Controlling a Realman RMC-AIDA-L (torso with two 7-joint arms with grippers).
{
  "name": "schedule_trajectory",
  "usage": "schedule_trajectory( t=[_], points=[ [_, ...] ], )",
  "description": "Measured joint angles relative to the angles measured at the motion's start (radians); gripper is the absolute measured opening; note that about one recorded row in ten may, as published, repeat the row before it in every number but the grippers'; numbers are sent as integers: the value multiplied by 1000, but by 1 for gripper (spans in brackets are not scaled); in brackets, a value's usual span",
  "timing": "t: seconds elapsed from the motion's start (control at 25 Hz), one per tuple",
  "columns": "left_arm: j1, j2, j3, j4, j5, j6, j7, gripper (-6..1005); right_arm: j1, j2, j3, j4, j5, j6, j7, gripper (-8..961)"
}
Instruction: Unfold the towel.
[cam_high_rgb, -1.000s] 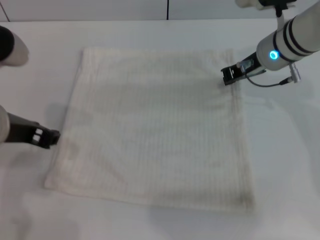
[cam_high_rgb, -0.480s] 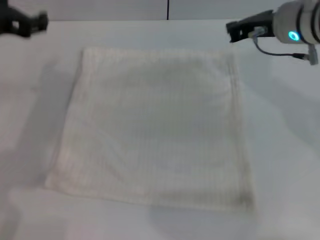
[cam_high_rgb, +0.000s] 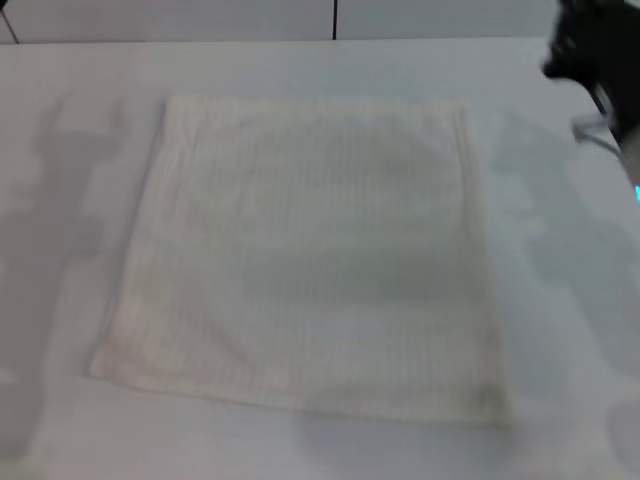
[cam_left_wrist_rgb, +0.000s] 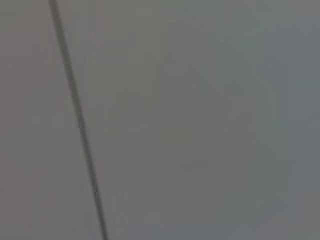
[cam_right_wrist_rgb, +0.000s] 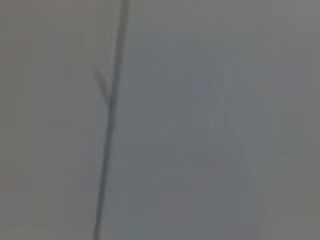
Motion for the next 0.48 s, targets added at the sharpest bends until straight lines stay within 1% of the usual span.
schedule_trajectory(
  t=[0.04, 0.08, 0.12, 0.16, 0.2, 0.24, 0.28, 0.32, 0.36, 0.4, 0.44, 0.48],
  points=[
    [4, 1, 9, 93, 0, 129, -28, 785, 12, 0, -32, 118, 0, 151, 37, 92],
    [4, 1, 9, 93, 0, 129, -28, 785, 45, 2, -86, 333, 16, 426, 96, 93],
    [0, 1, 13, 187, -1, 260, -58, 784, 45, 2, -86, 333, 16, 426, 96, 93],
    [-25, -1, 12, 368, -2, 456, -116, 784, 62, 3, -114, 426, 41, 550, 116, 93],
    [-25, -1, 12, 368, -2, 456, -116, 784, 77, 3, -140, 489, 83, 635, 119, 94],
    [-40, -1, 8, 430, -3, 515, -142, 784, 87, 3, -164, 541, 123, 709, 121, 94],
    [-85, 0, -10, 593, -4, 671, -216, 783, 98, 1, -186, 582, 179, 777, 121, 95],
    [-127, 1, -29, 703, -4, 752, -251, 783, 102, 0, -199, 598, 220, 810, 122, 95],
    [-161, 1, -47, 796, -5, 806, -266, 783, 104, 0, -209, 626, 266, 827, 122, 95],
    [-195, 1, -65, 879, -4, 857, -273, 783, 104, 1, -209, 636, 282, 817, 123, 96],
    [-195, 1, -65, 879, -4, 857, -273, 782, 102, 2, -208, 647, 294, 805, 123, 96],
    [-278, -2, -113, 1077, -4, 949, -271, 782, 101, 2, -207, 655, 306, 795, 123, 97]
  ],
)
